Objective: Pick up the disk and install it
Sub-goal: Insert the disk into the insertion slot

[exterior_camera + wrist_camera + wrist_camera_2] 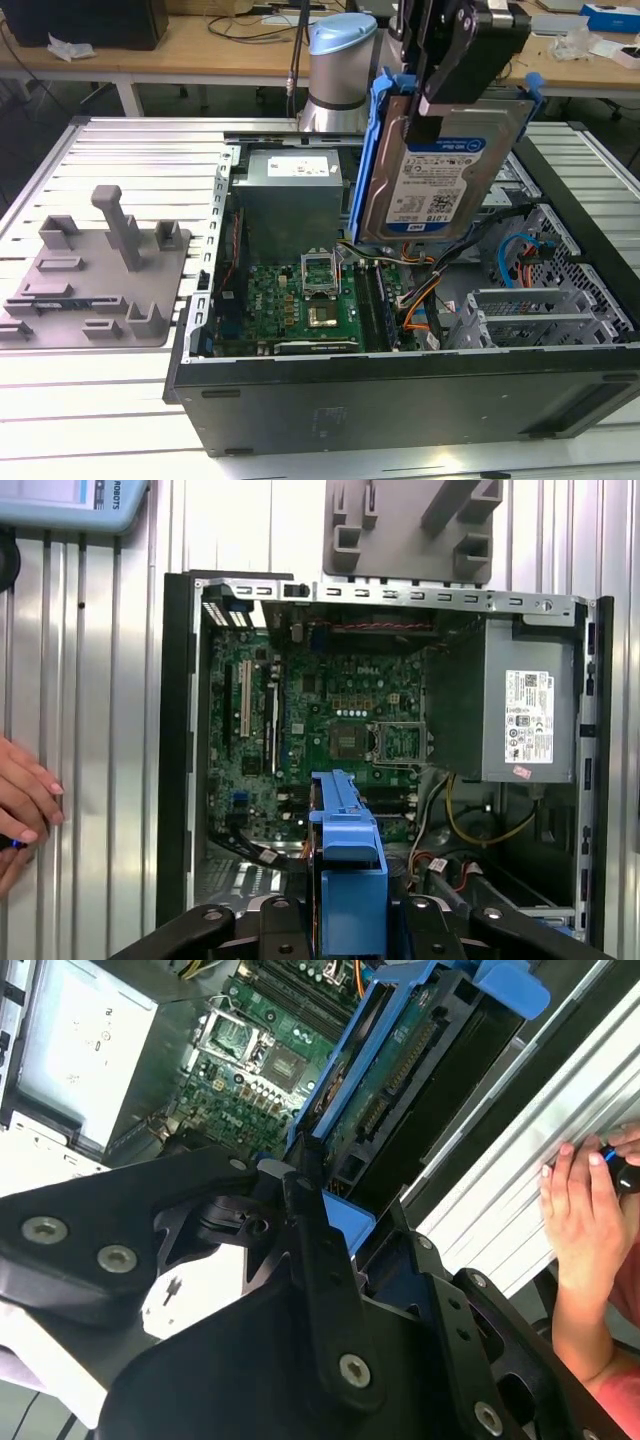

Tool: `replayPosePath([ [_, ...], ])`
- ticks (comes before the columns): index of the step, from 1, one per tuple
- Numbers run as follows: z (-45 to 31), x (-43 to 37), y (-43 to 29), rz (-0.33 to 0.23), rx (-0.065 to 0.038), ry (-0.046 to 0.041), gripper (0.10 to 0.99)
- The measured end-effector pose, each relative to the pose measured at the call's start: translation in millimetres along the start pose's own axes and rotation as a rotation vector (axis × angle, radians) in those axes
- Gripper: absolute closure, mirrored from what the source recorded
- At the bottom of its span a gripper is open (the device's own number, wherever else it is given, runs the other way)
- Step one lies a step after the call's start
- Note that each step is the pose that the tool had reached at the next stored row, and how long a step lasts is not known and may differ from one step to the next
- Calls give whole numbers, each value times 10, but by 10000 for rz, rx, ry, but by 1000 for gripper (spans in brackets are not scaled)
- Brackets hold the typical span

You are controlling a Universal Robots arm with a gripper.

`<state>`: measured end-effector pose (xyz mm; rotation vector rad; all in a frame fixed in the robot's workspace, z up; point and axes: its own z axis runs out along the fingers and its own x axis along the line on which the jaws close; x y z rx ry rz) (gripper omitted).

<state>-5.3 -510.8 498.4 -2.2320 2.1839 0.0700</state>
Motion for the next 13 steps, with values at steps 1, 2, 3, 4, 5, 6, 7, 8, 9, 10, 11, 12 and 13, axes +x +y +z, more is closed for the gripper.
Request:
replayPosePath([
  [1,-1,4,-18,8,3,1,718],
  [2,0,7,-28,12,4,1,718],
  [3,0,10,-38,18,6,0,718],
  [4,0,17,-63,29,7,1,718],
  [5,1,21,-74,33,9,1,718],
  [6,2,24,-85,37,9,0,718],
  [7,2,28,-96,42,10,0,718],
  [8,2,31,-107,47,10,-1,718],
  [9,3,37,-126,53,12,0,718],
  [10,3,40,-138,57,12,0,718],
  [11,3,44,-151,61,12,0,718],
  [12,4,52,-172,65,12,0,718],
  [13,4,58,-185,66,12,-1,718],
])
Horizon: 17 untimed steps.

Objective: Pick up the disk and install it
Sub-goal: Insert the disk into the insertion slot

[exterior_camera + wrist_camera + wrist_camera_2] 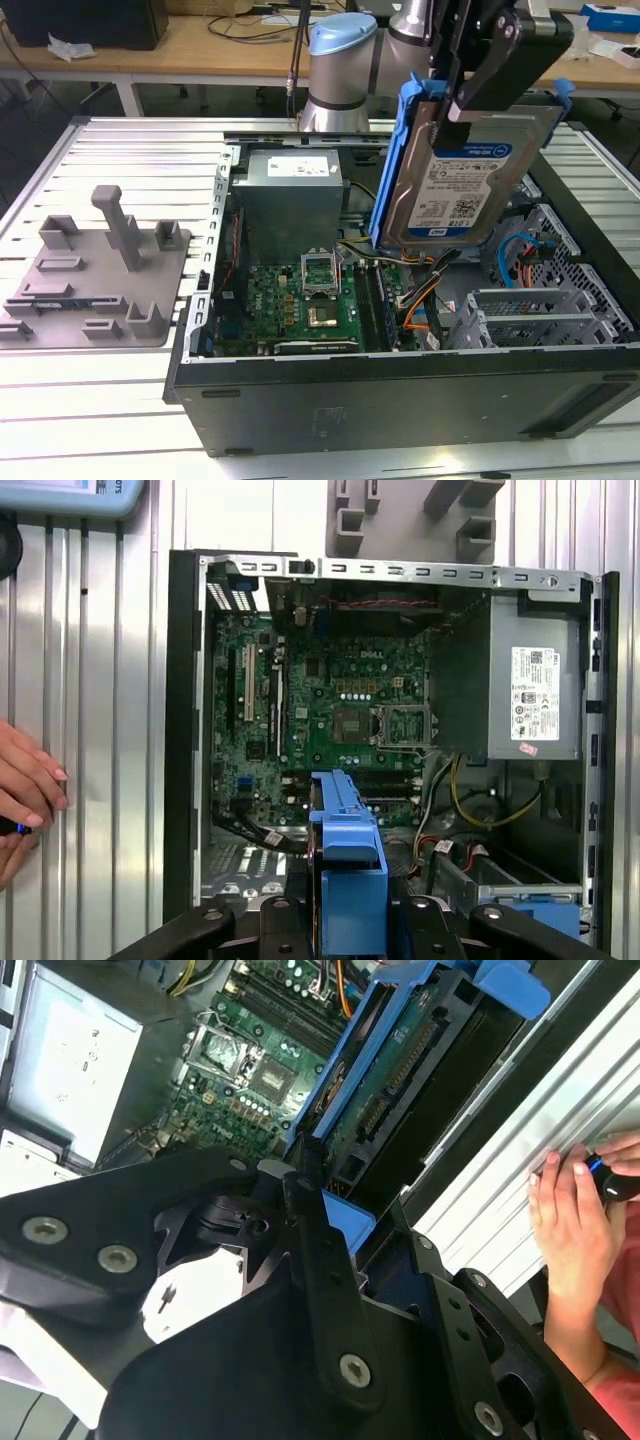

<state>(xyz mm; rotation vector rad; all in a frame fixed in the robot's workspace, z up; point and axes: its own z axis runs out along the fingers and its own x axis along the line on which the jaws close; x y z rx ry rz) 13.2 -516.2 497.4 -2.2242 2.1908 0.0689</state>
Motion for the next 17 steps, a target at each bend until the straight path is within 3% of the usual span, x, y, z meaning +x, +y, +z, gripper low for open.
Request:
replayPosePath([
  [7,-1,86,-99,19,1,1,718],
  [12,-2,209,-217,37,2,0,718],
  [17,-4,251,-332,42,2,0,718],
])
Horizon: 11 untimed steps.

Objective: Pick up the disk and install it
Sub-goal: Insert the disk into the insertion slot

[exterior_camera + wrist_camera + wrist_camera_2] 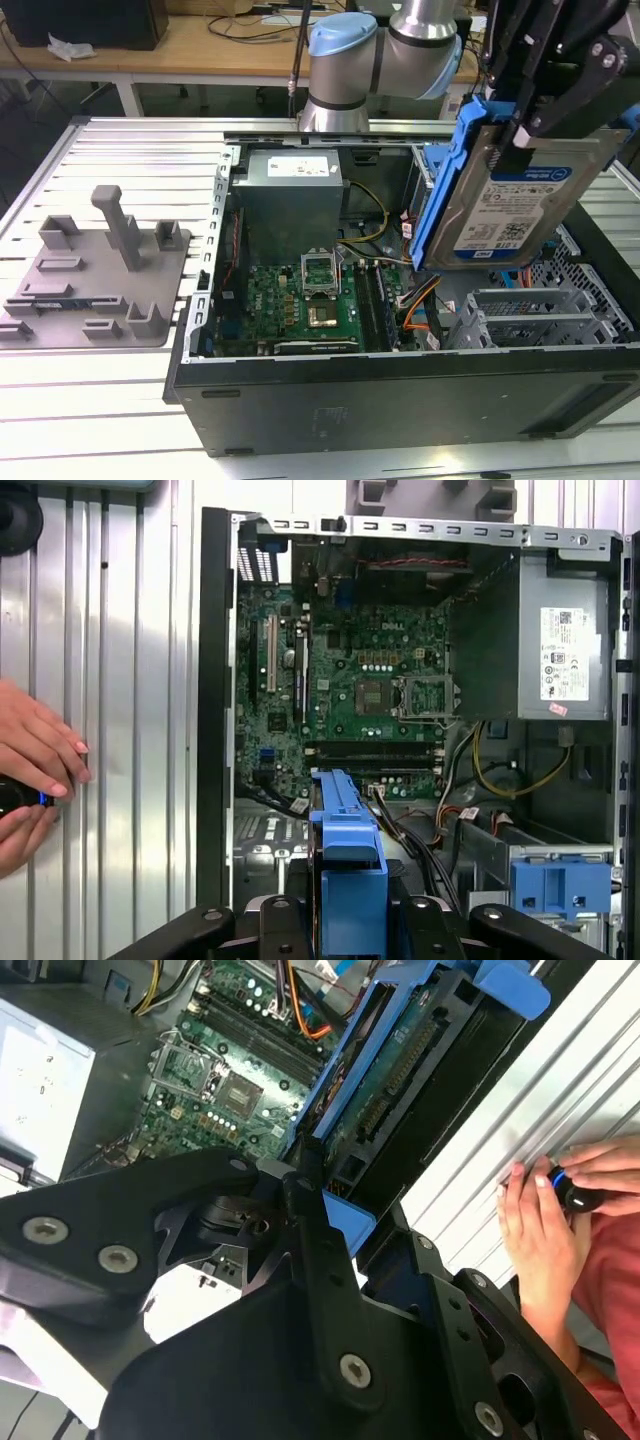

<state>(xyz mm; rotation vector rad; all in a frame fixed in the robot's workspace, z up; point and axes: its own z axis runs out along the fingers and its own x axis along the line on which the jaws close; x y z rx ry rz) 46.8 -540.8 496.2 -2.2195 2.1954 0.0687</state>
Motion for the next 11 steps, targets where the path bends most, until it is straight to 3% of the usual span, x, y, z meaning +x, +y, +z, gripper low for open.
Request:
replayPosePath([
  [9,-5,65,-205,3,0,0,718],
  [11,-7,82,-288,4,0,0,718],
])
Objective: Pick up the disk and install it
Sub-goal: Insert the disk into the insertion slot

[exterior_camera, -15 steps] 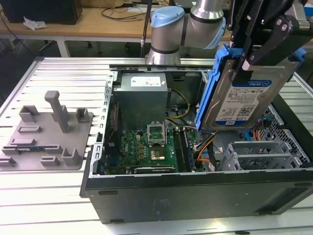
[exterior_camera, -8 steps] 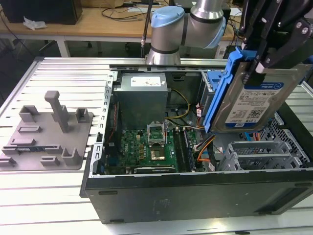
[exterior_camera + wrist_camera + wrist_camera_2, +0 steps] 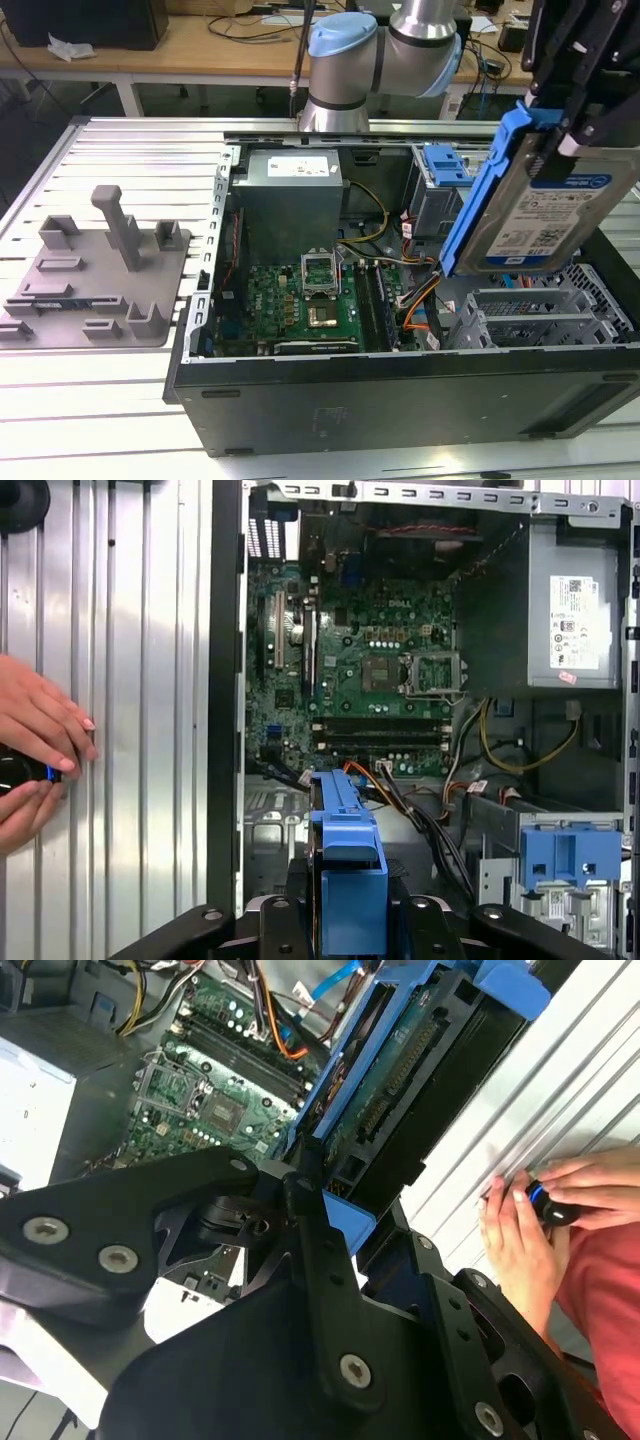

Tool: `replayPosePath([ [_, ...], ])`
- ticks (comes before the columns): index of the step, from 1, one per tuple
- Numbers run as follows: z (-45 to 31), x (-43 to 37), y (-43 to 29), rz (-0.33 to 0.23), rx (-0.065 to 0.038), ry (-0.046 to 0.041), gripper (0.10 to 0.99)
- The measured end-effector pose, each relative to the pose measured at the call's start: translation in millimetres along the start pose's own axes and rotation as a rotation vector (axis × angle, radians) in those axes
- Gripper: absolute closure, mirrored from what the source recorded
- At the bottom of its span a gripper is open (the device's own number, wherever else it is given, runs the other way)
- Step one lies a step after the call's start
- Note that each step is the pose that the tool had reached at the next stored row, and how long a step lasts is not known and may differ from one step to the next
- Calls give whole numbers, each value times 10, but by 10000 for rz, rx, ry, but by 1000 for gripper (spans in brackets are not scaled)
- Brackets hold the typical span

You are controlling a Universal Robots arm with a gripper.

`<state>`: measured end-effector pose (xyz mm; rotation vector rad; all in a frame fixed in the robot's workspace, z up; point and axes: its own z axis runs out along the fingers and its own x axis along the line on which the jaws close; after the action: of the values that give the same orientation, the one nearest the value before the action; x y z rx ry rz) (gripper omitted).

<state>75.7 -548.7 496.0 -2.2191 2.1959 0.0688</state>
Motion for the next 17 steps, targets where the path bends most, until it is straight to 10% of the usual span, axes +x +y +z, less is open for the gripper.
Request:
replayPosePath([
  [9,-5,39,-443,-1,2,-2,718],
  [17,-4,40,-444,2,8,2,718],
])
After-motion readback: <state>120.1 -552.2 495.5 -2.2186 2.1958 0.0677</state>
